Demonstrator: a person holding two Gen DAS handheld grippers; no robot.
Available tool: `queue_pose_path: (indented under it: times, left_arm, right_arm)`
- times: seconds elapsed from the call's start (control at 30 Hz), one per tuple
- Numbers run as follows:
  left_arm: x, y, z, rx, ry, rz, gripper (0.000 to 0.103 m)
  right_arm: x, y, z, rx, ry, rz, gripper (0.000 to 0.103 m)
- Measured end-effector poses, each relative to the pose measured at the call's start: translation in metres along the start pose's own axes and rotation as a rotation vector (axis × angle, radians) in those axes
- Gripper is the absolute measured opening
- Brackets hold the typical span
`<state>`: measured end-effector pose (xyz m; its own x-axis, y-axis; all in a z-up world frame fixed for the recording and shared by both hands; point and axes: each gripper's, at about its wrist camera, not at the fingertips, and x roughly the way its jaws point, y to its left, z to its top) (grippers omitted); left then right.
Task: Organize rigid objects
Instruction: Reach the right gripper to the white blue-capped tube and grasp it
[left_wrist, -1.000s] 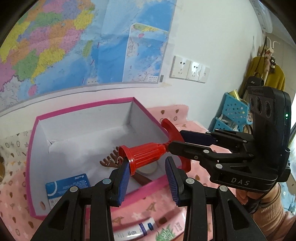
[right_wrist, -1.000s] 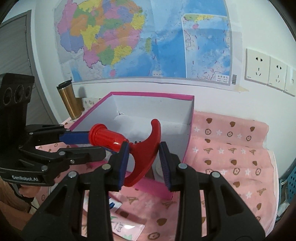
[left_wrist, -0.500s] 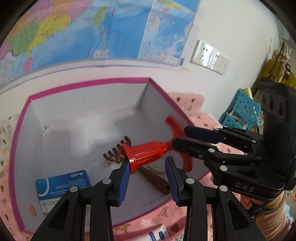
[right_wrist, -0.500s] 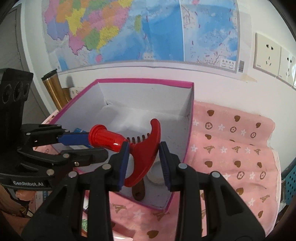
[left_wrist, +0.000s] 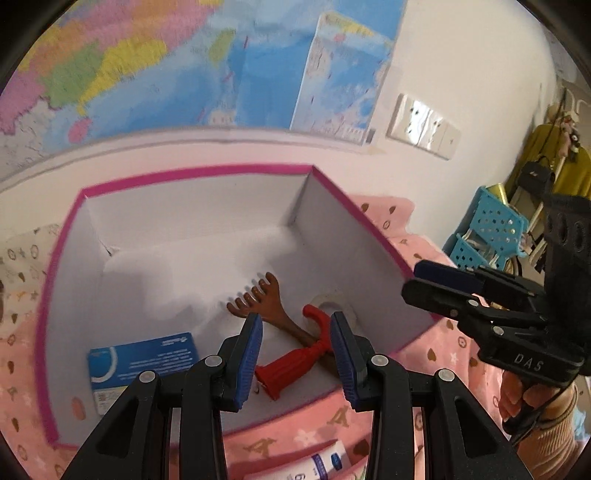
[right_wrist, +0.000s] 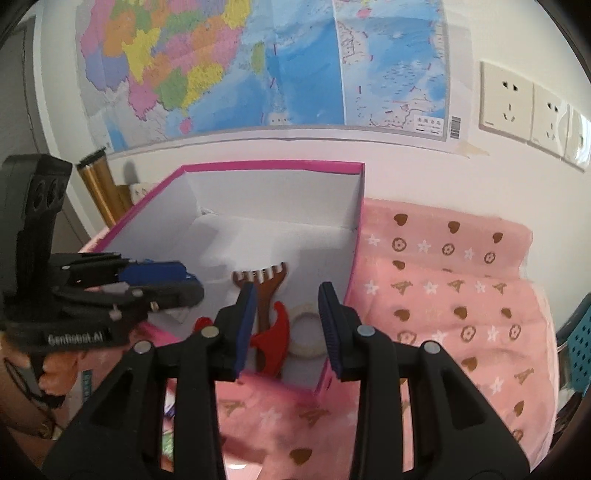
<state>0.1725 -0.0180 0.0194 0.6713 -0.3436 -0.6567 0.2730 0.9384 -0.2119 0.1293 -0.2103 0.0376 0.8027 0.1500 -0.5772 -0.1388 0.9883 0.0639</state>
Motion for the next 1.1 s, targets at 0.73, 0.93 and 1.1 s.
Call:
queue_pose_path:
  times: [0.73,0.93,1.1]
  left_arm:
    - [-0.028,0.02,-0.084,-0.114,0.056,-0.025,0.046]
    - [-0.016,0.028,-0.099,-0.145,0.119,0.009,0.046]
    - [-0.012,0.032,-0.104,-0.154,0.143,0.024,0.046]
  right_arm:
    - [-0.001,0.02,-0.092,0.118,0.162,0.203,0.047]
    - [0.026,0.04,-0.1,0.095,0.24,0.253,0.047]
    - [0.042,0.049,-0.103,0.073,0.307,0.25,0.047]
